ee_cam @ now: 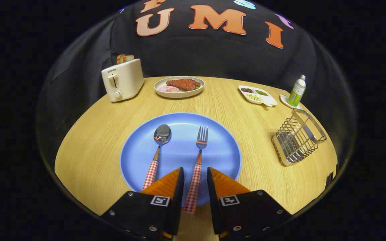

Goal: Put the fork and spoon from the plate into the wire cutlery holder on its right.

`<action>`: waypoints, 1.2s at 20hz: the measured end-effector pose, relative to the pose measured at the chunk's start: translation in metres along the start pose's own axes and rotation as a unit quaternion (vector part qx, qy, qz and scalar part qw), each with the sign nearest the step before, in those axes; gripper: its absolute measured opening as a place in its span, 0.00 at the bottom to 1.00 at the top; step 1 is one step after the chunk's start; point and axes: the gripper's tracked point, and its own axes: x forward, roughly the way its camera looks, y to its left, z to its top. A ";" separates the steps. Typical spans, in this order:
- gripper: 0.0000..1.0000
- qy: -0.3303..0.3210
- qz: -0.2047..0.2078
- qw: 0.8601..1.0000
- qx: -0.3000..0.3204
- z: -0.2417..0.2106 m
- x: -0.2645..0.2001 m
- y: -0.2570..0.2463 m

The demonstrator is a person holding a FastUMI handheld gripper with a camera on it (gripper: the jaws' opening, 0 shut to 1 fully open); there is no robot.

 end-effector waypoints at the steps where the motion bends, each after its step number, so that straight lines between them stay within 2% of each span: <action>1: 0.37 0.005 -0.002 1.000 0.000 -0.003 0.002 0.000; 6: 0.13 0.008 -0.005 1.000 -0.006 -0.002 0.001 -0.001; 8: 0.10 0.006 -0.004 1.000 -0.001 0.003 -0.003 -0.004; 17: 0.08 -0.018 0.021 1.000 0.014 0.050 -0.037 -0.027; 24: 0.08 -0.043 0.001 0.999 0.007 0.091 -0.071 -0.091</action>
